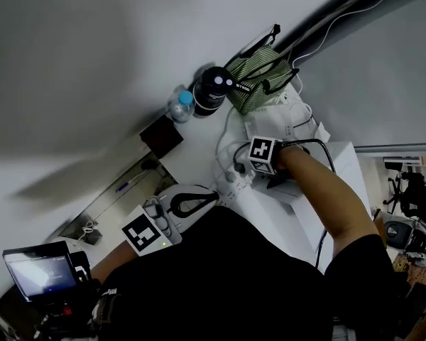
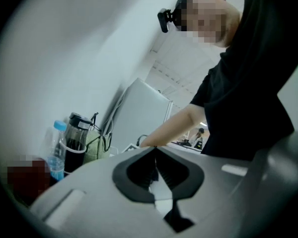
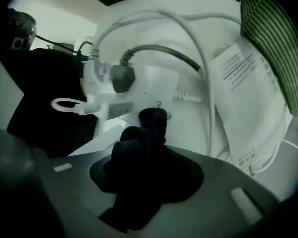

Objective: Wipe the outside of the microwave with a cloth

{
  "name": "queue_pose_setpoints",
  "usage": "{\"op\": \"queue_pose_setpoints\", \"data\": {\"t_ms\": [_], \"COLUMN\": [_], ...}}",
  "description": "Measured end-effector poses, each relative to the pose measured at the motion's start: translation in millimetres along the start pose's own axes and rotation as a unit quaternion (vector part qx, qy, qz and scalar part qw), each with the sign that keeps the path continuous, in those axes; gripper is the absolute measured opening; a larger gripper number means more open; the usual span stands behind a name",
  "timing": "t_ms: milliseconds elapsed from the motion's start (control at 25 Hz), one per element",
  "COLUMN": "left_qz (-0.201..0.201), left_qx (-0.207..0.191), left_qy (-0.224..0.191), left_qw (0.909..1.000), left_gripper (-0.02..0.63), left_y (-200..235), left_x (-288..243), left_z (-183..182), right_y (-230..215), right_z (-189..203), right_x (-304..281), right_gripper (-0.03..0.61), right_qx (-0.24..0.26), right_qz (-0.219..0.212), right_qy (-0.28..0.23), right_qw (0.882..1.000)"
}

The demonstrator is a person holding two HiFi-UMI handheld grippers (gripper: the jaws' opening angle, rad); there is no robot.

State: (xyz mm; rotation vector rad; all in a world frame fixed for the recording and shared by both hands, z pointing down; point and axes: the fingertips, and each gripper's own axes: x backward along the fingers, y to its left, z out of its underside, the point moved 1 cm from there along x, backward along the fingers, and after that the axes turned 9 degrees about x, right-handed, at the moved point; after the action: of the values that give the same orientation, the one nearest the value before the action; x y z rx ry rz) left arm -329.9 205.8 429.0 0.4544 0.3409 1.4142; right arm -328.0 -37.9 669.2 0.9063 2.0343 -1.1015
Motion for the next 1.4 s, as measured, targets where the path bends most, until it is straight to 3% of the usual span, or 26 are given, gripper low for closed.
{"op": "queue_pose_setpoints", "data": {"t_ms": [320, 560, 800, 1000, 1240, 1400], "left_qz": [0.067, 0.074, 0.024, 0.006, 0.048, 0.089], "left_qx": [-0.028, -0.034, -0.017, -0.005, -0.012, -0.011], "left_qy": [-0.010, -0.009, -0.013, -0.015, 0.008, 0.027], "left_qw": [0.9973, 0.9967, 0.9995, 0.9999, 0.9987, 0.9956], "left_gripper": [0.008, 0.008, 0.008, 0.008, 0.008, 0.008], "left_y": [-27, -27, -9, 2, 10, 11], "left_x": [-39, -42, -13, 5, 4, 1], "left_z": [-22, -25, -16, -15, -26, -34], "right_y": [99, 100, 67, 49, 46, 61], "right_z": [62, 32, -15, -45, -44, -26], "right_x": [147, 116, 40, -2, 6, 62], "right_gripper": [0.155, 0.152, 0.147, 0.147, 0.149, 0.153], "right_qx": [0.043, 0.046, 0.036, 0.019, 0.009, -0.012], "right_qz": [-0.019, -0.022, -0.026, -0.011, -0.003, 0.032], "right_qy": [-0.091, -0.067, -0.020, -0.013, -0.006, -0.061], "right_qw": [0.995, 0.996, 0.999, 1.000, 1.000, 0.998]}}
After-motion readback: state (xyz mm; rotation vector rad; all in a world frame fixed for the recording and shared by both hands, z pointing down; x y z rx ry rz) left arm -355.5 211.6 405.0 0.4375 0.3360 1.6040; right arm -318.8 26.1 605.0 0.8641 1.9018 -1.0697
